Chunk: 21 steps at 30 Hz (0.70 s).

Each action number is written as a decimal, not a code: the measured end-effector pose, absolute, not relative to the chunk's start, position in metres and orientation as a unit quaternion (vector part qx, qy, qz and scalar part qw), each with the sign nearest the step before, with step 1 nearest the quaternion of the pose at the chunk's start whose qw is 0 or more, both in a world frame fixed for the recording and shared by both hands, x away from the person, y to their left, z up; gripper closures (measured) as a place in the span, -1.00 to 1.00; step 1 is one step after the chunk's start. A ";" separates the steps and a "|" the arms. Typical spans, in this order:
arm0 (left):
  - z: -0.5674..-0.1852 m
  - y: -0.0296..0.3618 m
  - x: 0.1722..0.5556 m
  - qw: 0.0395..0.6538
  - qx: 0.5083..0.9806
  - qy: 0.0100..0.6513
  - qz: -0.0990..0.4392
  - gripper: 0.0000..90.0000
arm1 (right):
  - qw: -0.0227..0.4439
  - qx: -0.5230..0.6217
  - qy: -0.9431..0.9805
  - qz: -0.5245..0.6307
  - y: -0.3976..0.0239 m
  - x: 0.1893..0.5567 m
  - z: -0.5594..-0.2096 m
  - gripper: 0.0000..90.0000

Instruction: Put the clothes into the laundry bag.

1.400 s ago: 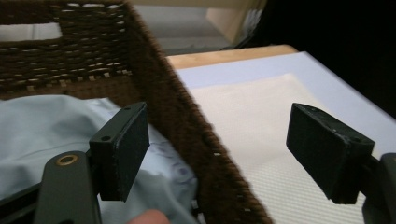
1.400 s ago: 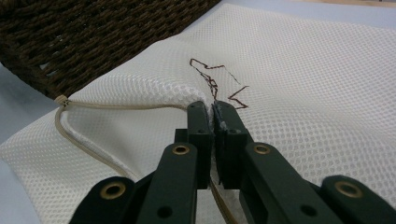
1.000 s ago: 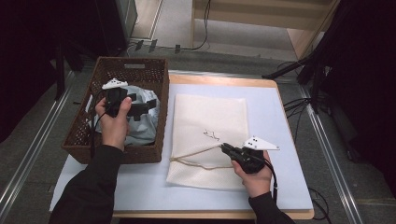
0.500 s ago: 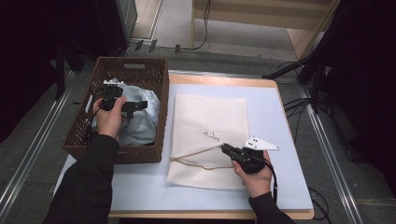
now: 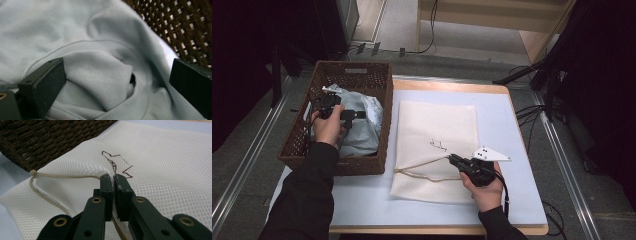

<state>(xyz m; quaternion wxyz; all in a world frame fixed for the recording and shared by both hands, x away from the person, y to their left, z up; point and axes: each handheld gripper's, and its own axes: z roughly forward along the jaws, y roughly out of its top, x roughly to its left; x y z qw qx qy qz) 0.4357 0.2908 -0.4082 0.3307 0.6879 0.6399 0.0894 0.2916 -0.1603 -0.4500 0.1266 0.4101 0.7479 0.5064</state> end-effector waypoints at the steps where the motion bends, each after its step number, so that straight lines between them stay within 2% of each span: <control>1: -0.410 0.291 0.436 0.329 0.685 0.644 0.085 -0.98 | 0.126 0.412 0.747 0.506 -0.160 0.291 -0.450 0.92; 5: -0.420 0.288 0.438 0.304 0.696 0.647 0.065 -0.98 | 0.128 0.410 0.748 0.506 -0.160 0.291 -0.450 0.92; 12: -0.425 0.284 0.442 0.267 0.687 0.674 0.053 -0.97 | 0.129 0.410 0.748 0.506 -0.161 0.290 -0.450 0.92; 18: -0.427 0.276 0.442 0.233 0.705 0.666 0.075 -0.97 | 0.128 0.410 0.749 0.504 -0.161 0.291 -0.451 0.92; 20: -0.426 0.274 0.442 0.214 0.716 0.660 0.085 -0.85 | 0.129 0.410 0.750 0.503 -0.160 0.291 -0.451 0.92; 21: -0.425 0.273 0.442 0.202 0.716 0.662 0.094 -0.69 | 0.129 0.409 0.750 0.504 -0.160 0.291 -0.451 0.92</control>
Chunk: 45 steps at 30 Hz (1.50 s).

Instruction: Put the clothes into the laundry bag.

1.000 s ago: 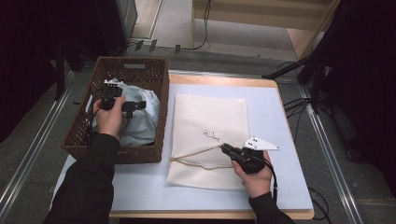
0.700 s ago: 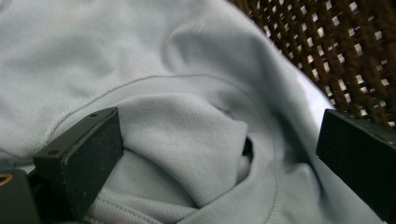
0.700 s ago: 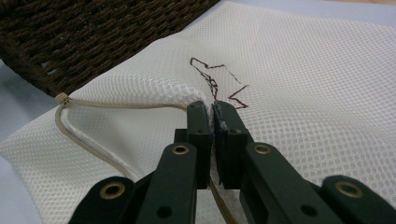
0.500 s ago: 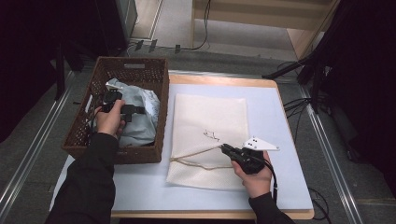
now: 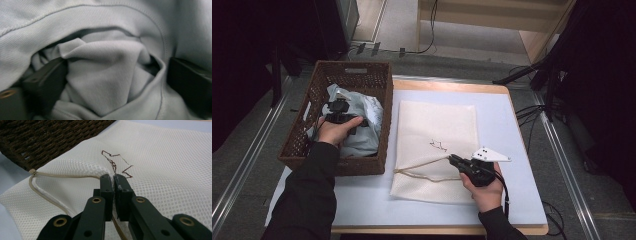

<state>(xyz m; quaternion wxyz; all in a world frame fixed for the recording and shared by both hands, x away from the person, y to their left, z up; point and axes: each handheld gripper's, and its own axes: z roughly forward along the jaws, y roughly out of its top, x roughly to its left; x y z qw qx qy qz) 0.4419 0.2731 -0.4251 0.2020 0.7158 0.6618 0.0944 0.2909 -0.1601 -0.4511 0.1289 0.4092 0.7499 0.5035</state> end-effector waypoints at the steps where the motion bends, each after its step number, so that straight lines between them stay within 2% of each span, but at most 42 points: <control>1: -0.424 0.274 0.442 0.198 0.715 0.663 0.097 -0.52 | 0.128 0.410 0.750 0.503 -0.160 0.291 -0.451 0.92; 3: -0.421 0.275 0.441 0.198 0.712 0.666 0.099 -0.09 | 0.127 0.410 0.750 0.503 -0.159 0.291 -0.452 0.92; 5: -0.420 0.276 0.441 0.219 0.709 0.667 0.068 0.27 | 0.127 0.410 0.751 0.502 -0.159 0.291 -0.452 0.92; 7: -0.420 0.272 0.441 0.241 0.717 0.653 0.037 0.50 | 0.127 0.410 0.751 0.502 -0.159 0.292 -0.453 0.92; 10: -0.420 0.259 0.442 0.304 0.746 0.591 -0.037 0.55 | 0.127 0.411 0.751 0.501 -0.158 0.292 -0.453 0.92; 11: -0.419 0.253 0.441 0.317 0.754 0.574 -0.044 0.54 | 0.126 0.411 0.751 0.502 -0.158 0.292 -0.453 0.92; 13: -0.416 0.249 0.441 0.318 0.762 0.563 -0.032 0.39 | 0.126 0.411 0.750 0.502 -0.159 0.292 -0.453 0.92; 17: -0.411 0.263 0.441 0.334 0.718 0.611 -0.013 -0.30 | 0.126 0.412 0.750 0.502 -0.160 0.293 -0.453 0.92; 22: -0.407 0.275 0.440 0.316 0.692 0.648 0.034 -0.85 | 0.126 0.410 0.749 0.504 -0.161 0.293 -0.453 0.92; 24: -0.410 0.278 0.441 0.290 0.682 0.670 0.049 -0.89 | 0.126 0.411 0.749 0.504 -0.161 0.293 -0.453 0.91; 28: -0.420 0.278 0.443 0.230 0.687 0.688 0.043 -0.98 | 0.127 0.411 0.750 0.503 -0.160 0.292 -0.453 0.91; 32: -0.425 0.274 0.444 0.217 0.697 0.683 0.032 -0.99 | 0.126 0.411 0.750 0.502 -0.160 0.292 -0.453 0.91; 33: -0.425 0.272 0.443 0.225 0.701 0.676 0.023 -0.97 | 0.126 0.411 0.750 0.503 -0.160 0.292 -0.453 0.91; 34: -0.424 0.269 0.442 0.238 0.712 0.660 0.010 -0.81 | 0.125 0.411 0.750 0.503 -0.160 0.292 -0.453 0.91; 35: -0.424 0.266 0.442 0.242 0.723 0.647 0.003 -0.55 | 0.125 0.411 0.750 0.503 -0.160 0.292 -0.454 0.91; 36: -0.423 0.263 0.441 0.245 0.731 0.637 -0.001 -0.46 | 0.125 0.412 0.750 0.502 -0.160 0.292 -0.454 0.91; 41: -0.419 0.267 0.442 0.288 0.716 0.635 -0.033 0.45 | 0.126 0.411 0.751 0.501 -0.159 0.292 -0.453 0.91; 43: -0.416 0.268 0.442 0.303 0.710 0.635 -0.036 0.53 | 0.126 0.412 0.750 0.502 -0.159 0.292 -0.453 0.91; 45: -0.413 0.269 0.441 0.322 0.707 0.629 -0.033 0.50 | 0.125 0.412 0.750 0.501 -0.159 0.292 -0.453 0.91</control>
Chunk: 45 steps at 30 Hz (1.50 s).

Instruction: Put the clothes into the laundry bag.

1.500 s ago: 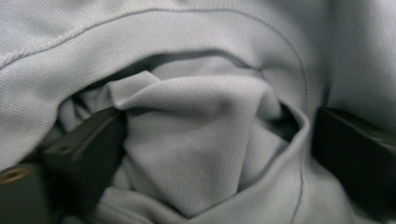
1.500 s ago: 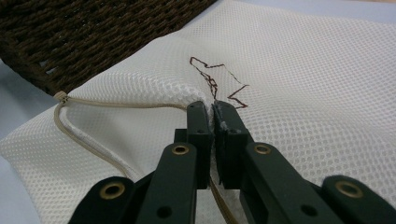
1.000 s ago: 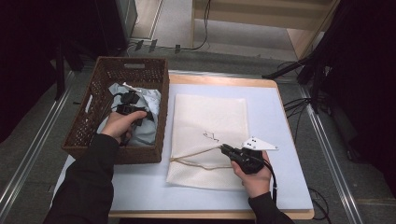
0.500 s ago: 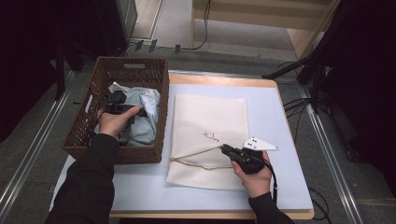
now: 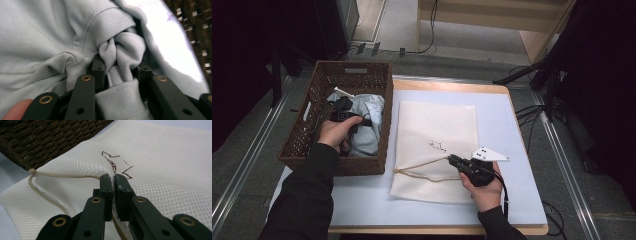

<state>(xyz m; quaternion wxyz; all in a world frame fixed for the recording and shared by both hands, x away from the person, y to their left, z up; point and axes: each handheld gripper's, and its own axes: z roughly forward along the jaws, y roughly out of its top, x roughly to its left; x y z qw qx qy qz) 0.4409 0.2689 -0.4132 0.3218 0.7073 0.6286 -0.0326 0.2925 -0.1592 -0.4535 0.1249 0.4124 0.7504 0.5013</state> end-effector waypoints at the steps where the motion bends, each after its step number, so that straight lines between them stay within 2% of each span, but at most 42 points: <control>1: -0.411 0.269 0.440 0.333 0.704 0.627 -0.032 0.43 | 0.125 0.412 0.750 0.502 -0.159 0.293 -0.454 0.91; 7: -0.410 0.273 0.440 0.370 0.678 0.634 -0.047 -0.27 | 0.125 0.412 0.750 0.502 -0.159 0.292 -0.454 0.91; 16: -0.403 0.277 0.438 0.372 0.661 0.652 -0.011 -0.79 | 0.123 0.413 0.750 0.501 -0.160 0.293 -0.455 0.91; 21: -0.398 0.282 0.435 0.371 0.640 0.672 0.034 -0.82 | 0.123 0.412 0.751 0.501 -0.160 0.293 -0.455 0.90; 26: -0.392 0.276 0.434 0.408 0.645 0.646 0.033 -0.84 | 0.123 0.412 0.751 0.501 -0.159 0.293 -0.455 0.90; 29: -0.391 0.267 0.435 0.409 0.668 0.621 0.030 -0.84 | 0.123 0.412 0.751 0.501 -0.159 0.294 -0.456 0.90; 33: -0.396 0.257 0.439 0.349 0.703 0.619 0.044 -0.87 | 0.123 0.413 0.752 0.499 -0.158 0.293 -0.456 0.90; 36: -0.400 0.249 0.442 0.272 0.734 0.617 0.085 -0.96 | 0.122 0.413 0.752 0.499 -0.158 0.293 -0.457 0.90; 40: -0.410 0.244 0.447 0.186 0.742 0.634 0.113 -1.00 | 0.122 0.414 0.752 0.499 -0.158 0.293 -0.457 0.90; 45: -0.420 0.243 0.449 0.165 0.750 0.634 0.089 -1.00 | 0.121 0.413 0.752 0.500 -0.159 0.293 -0.457 0.90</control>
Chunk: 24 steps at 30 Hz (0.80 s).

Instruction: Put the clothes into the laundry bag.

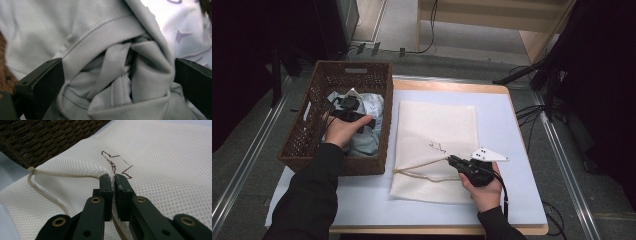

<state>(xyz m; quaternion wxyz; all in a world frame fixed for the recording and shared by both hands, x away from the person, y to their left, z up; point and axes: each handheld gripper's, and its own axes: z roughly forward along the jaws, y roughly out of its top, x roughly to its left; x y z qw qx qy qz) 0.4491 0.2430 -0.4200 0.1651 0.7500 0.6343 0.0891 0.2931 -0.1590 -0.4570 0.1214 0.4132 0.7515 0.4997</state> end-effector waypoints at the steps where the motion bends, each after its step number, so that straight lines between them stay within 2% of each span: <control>1: -0.422 0.242 0.449 0.168 0.754 0.631 0.075 -1.00 | 0.121 0.413 0.751 0.500 -0.159 0.293 -0.457 0.90; 5: -0.425 0.233 0.448 0.177 0.777 0.602 0.037 -1.00 | 0.122 0.412 0.753 0.499 -0.159 0.293 -0.457 0.90; 6: -0.424 0.232 0.448 0.185 0.780 0.597 0.032 -0.94 | 0.122 0.412 0.753 0.499 -0.159 0.293 -0.457 0.90; 10: -0.423 0.231 0.447 0.194 0.783 0.590 0.026 -0.63 | 0.122 0.413 0.753 0.498 -0.158 0.293 -0.457 0.90; 13: -0.421 0.230 0.447 0.194 0.785 0.588 0.028 -0.27 | 0.120 0.412 0.754 0.497 -0.158 0.293 -0.458 0.90; 19: -0.418 0.230 0.444 0.191 0.801 0.566 0.030 0.30 | 0.120 0.413 0.752 0.499 -0.158 0.293 -0.458 0.91; 21: -0.415 0.233 0.444 0.198 0.797 0.571 0.023 0.43 | 0.121 0.412 0.753 0.499 -0.158 0.293 -0.457 0.91; 24: -0.410 0.236 0.443 0.213 0.793 0.571 0.023 0.52 | 0.121 0.412 0.753 0.499 -0.159 0.293 -0.457 0.91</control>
